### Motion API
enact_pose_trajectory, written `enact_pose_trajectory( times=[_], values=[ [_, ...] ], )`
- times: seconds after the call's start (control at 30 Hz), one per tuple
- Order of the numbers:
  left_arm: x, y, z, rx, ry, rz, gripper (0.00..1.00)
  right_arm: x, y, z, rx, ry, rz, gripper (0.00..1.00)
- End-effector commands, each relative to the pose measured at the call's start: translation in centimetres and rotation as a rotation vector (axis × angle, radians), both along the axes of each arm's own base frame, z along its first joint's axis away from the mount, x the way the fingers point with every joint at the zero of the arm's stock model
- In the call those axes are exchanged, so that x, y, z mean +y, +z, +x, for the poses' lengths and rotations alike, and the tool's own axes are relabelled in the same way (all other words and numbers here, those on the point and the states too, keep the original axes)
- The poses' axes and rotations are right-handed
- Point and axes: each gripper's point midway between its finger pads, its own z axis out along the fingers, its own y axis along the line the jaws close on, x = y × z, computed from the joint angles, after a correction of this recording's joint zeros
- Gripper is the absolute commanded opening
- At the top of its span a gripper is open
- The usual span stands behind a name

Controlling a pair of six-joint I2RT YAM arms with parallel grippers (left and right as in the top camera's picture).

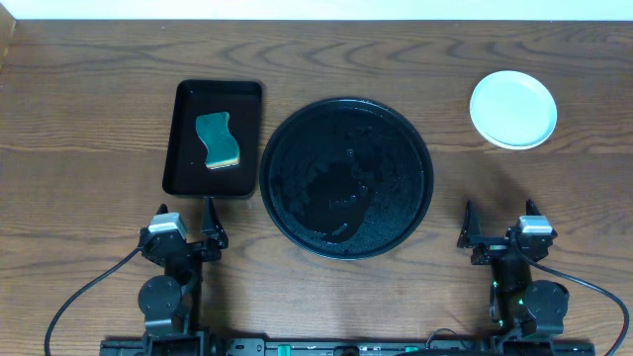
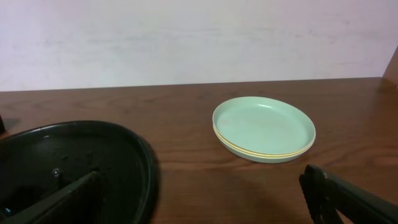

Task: Clean dirty plates on tray and stack at the side

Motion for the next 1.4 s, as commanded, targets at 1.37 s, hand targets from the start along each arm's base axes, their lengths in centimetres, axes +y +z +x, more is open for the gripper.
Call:
enact_pose_trajectory(
  times=[1.37],
  values=[
    [-0.47,-1.41,-0.09,0.052,-0.034,0.087,0.82,-0.28,-0.03,-0.03,-0.001,-0.012,0.013,0.99]
  ],
)
